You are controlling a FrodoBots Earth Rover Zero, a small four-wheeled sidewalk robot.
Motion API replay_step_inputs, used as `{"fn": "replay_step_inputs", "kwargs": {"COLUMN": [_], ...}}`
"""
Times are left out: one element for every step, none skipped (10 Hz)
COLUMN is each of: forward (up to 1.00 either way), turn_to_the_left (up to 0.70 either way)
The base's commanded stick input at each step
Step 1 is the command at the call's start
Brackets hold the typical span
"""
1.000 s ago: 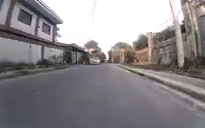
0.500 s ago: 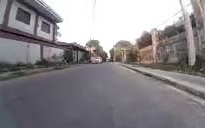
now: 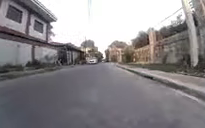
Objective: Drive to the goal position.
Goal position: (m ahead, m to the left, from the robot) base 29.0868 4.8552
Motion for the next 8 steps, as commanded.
{"fn": "replay_step_inputs", "kwargs": {"forward": [1.00,1.00,1.00,1.00,1.00,1.00,1.00,1.00], "turn_to_the_left": [-0.35,-0.15,-0.07,-0.35,-0.28,-0.13,0.05,0.05]}}
